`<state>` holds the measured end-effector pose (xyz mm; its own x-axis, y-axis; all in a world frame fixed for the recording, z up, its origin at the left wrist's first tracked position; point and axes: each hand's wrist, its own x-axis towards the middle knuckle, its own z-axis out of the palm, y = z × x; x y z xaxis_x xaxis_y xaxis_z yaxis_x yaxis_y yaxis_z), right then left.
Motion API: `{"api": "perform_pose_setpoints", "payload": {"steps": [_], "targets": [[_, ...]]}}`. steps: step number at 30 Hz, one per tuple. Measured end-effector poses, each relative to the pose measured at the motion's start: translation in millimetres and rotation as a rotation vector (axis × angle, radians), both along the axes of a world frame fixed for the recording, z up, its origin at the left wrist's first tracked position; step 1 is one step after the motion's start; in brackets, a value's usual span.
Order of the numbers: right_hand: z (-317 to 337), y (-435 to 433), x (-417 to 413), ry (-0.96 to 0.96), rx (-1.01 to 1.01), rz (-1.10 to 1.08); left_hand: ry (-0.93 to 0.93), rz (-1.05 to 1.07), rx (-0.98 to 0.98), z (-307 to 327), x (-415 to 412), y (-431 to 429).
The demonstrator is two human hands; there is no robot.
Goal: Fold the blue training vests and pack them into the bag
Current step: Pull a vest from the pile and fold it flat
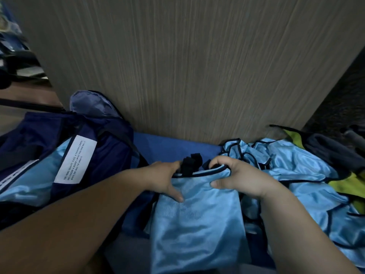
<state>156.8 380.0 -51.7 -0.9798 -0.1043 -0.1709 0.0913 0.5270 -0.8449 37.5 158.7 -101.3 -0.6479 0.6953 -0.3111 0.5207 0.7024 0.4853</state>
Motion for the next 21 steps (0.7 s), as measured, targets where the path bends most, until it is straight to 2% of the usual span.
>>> {"api": "perform_pose_setpoints", "payload": {"steps": [3,6,9,13,16,18,19,21], "targets": [[3.3,5.9,3.6,0.045,-0.014,-0.018,-0.155,-0.037,-0.039,13.0,-2.0,3.8],[7.2,8.5,1.6,0.198,0.024,-0.178,-0.183,0.001,0.068,33.9,-4.4,6.7],[16.1,11.0,-3.1,0.470,0.074,-0.346,-0.030,0.080,0.298,65.1,-12.2,9.6],[34.5,11.8,-4.4,0.997,0.278,-0.504,0.165,0.160,0.788,106.9,-13.8,17.2],[44.0,2.8,-0.2,1.216,0.325,-0.567,0.398,0.142,0.994,125.7,-11.4,18.4],[43.2,1.4,-1.0,1.234,0.369,-0.504,0.549,0.106,1.012,126.7,-8.9,12.6],[40.4,3.0,-2.2,1.169,0.391,-0.416,0.590,0.102,0.978,120.6,-8.8,7.1],[26.5,7.8,-3.9,0.871,0.415,-0.199,0.587,0.084,0.829,93.9,-8.4,-6.8]]}}
